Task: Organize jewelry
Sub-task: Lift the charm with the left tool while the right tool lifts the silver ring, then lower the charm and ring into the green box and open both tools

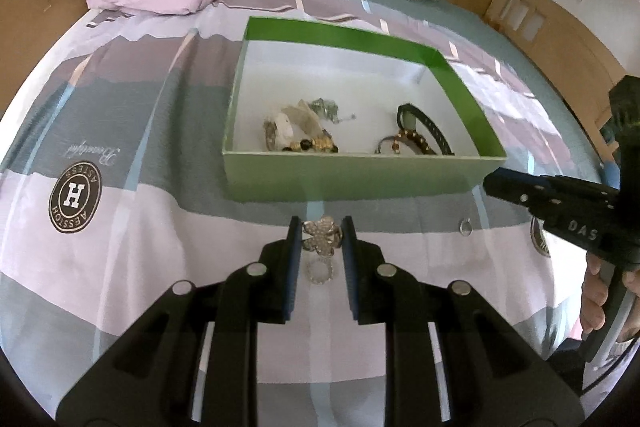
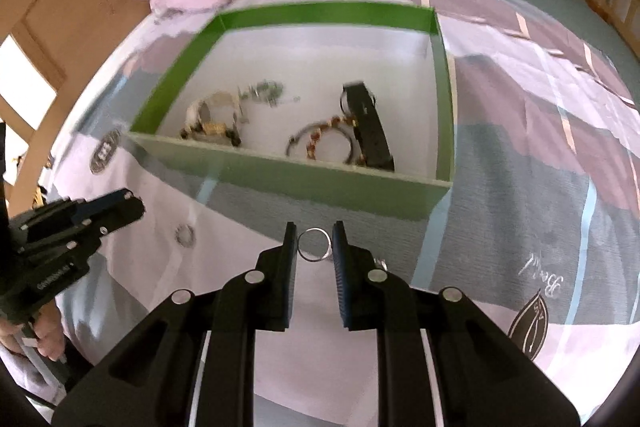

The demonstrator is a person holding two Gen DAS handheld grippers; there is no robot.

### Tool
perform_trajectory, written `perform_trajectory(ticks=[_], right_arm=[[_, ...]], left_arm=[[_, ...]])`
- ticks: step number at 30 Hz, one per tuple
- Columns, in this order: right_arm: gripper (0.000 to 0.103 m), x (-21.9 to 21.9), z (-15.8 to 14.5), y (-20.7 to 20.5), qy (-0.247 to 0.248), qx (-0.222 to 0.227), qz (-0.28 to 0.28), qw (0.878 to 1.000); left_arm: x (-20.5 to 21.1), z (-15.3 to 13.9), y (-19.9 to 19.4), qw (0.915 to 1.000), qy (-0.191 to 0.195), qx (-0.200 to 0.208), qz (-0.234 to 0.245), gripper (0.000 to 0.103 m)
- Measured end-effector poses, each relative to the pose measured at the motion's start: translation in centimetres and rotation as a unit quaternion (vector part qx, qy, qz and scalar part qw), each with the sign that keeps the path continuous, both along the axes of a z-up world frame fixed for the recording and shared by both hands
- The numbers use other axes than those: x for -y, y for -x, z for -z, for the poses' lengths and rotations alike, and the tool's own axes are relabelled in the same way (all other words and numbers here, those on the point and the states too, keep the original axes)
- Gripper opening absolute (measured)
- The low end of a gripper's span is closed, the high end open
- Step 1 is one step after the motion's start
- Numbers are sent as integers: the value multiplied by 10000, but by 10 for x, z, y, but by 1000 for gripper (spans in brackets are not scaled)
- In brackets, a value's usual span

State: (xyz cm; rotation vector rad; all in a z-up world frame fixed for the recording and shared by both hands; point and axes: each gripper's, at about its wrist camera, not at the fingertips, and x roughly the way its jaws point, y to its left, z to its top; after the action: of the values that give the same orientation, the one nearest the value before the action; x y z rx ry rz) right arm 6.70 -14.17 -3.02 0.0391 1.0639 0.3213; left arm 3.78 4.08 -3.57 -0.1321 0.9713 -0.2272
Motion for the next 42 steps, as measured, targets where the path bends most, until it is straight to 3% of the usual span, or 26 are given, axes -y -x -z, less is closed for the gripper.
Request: perform_trajectory(ticks=[4,10,14,19,26,42], right_arm=[[18,2,-15,1,-138,327,-5,9994],[18,0,-13,-5,-118,326,32,9994],[18,-4,-17,-8,-19,437,35,9990],[18,-8,-31,-19,-65,896,95,9959],[18,-6,-33,-37,-17,1364,236,9904],[18,3,-12,-55,176,1134,445,9924]], left_arm=[[-3,0,-2,10000,33,-11,-41,19],[3,-6,-4,9998,-188,29,-32,19],[9,-36,-17,9978,-454,467,-102,19],[9,-56,-44,9953,-602,728,-200,19],[12,-31,-84,9960,-769,416,-156,19],[19,-3,-103,9952,-956,142,-118,19]])
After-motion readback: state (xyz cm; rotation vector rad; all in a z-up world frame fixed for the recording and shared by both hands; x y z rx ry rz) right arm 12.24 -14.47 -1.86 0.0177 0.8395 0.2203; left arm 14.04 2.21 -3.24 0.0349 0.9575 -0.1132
